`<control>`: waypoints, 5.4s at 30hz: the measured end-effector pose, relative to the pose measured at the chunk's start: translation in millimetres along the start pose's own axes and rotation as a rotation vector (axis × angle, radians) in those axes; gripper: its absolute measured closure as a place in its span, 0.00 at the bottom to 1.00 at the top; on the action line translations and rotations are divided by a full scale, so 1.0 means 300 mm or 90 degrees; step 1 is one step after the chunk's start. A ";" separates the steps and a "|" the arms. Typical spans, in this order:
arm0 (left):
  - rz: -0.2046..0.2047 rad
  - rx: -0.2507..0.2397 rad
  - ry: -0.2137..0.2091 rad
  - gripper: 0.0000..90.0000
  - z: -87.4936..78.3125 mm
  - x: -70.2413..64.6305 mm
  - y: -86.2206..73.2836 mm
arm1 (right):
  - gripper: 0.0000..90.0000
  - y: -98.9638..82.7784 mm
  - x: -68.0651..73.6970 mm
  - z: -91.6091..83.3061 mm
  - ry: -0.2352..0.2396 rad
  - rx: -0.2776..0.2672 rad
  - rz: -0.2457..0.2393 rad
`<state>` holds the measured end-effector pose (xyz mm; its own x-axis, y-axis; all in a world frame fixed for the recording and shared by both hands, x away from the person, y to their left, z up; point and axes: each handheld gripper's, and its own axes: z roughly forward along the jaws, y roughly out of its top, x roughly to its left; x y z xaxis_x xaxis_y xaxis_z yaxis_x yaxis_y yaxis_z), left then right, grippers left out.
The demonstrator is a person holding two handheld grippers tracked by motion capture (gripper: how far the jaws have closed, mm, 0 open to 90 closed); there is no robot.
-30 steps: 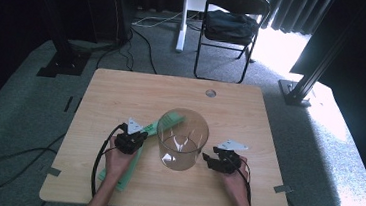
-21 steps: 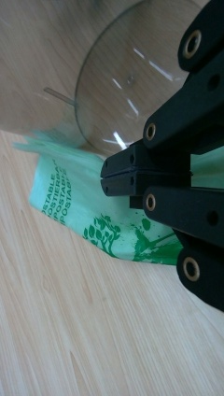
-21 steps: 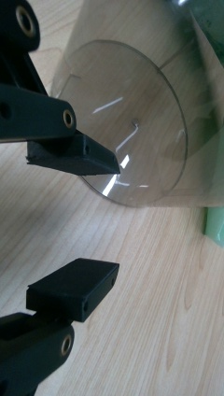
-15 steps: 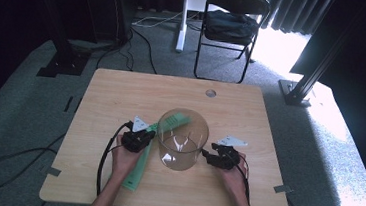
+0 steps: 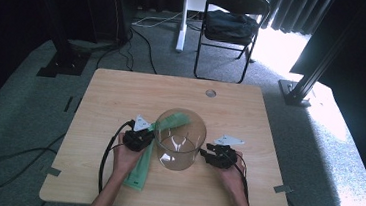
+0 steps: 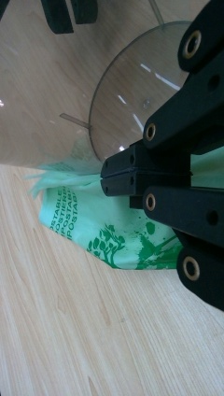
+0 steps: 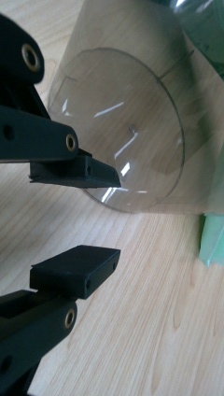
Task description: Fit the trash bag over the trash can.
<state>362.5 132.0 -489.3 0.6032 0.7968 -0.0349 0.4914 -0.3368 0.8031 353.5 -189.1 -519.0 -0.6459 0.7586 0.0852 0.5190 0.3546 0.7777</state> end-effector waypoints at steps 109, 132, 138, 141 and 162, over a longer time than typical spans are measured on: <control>0.186 -0.114 -0.180 1.00 -0.170 -0.226 0.406 | 0.59 -0.093 -0.038 -0.110 0.006 0.002 0.014; 0.215 -0.111 -0.258 1.00 -0.113 -0.382 0.430 | 0.59 -0.104 -0.097 -0.166 -0.044 -0.011 0.046; 0.216 -0.113 -0.271 1.00 -0.094 -0.411 0.445 | 0.59 -0.107 -0.111 -0.178 -0.052 -0.015 0.056; 0.220 -0.112 -0.275 1.00 -0.088 -0.424 0.451 | 0.59 -0.109 -0.118 -0.188 -0.056 -0.019 0.061; 0.249 -0.069 -0.226 0.96 -0.158 -0.370 0.354 | 0.59 -0.115 -0.143 -0.233 -0.076 -0.036 0.078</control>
<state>317.8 31.6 -372.0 0.9129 0.3970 0.0949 0.1311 -0.5052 0.8530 324.0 -272.1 -506.0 -0.5073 0.8547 0.1099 0.5550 0.2265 0.8004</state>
